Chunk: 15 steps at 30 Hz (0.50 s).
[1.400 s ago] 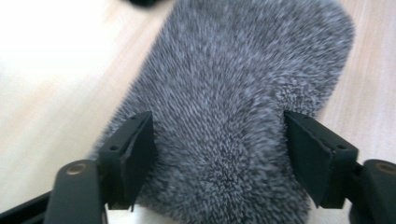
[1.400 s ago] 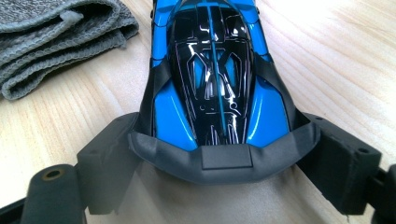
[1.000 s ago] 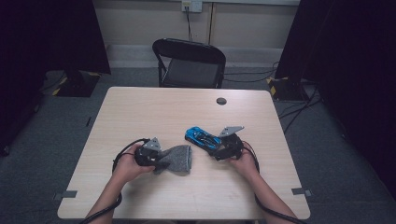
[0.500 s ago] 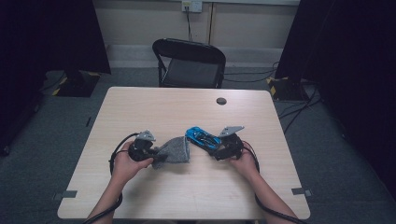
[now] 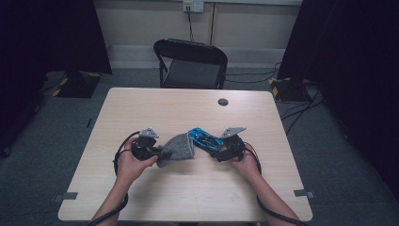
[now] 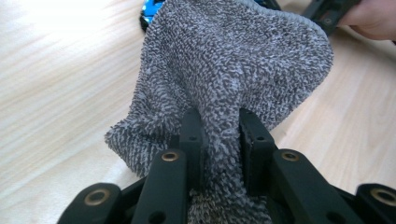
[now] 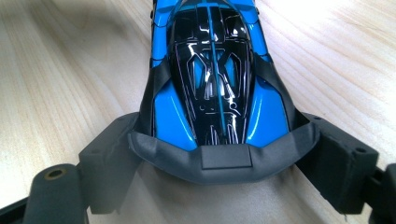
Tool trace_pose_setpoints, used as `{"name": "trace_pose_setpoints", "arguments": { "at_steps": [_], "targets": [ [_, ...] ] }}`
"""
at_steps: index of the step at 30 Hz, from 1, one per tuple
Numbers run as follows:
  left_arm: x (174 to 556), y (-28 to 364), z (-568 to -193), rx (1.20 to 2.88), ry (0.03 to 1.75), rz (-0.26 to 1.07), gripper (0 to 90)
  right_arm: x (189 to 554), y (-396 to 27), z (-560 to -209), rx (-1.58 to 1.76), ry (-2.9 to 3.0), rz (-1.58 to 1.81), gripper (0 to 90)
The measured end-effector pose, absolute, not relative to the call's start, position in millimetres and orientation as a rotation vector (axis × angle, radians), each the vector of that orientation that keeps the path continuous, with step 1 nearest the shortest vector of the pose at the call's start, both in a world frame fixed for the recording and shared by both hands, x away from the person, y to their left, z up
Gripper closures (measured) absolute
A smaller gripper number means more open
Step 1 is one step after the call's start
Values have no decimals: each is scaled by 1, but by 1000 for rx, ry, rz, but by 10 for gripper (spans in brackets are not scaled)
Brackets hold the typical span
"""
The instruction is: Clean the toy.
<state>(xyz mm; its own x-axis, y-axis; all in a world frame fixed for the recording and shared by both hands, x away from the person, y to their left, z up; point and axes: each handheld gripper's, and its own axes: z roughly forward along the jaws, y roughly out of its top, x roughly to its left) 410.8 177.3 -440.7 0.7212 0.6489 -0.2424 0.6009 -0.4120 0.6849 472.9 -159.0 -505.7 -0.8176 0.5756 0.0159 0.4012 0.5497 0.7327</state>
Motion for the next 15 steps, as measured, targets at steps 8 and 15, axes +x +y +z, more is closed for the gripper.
{"name": "trace_pose_setpoints", "arguments": {
  "at_steps": [8,15],
  "targets": [
    [416,165,-438,2147,953,66,744,473,-159,-506,820,2560,1124,182],
    [426,143,-433,2116,952,104,744,473,-159,-506,822,2559,1124,181]
  ]
}}
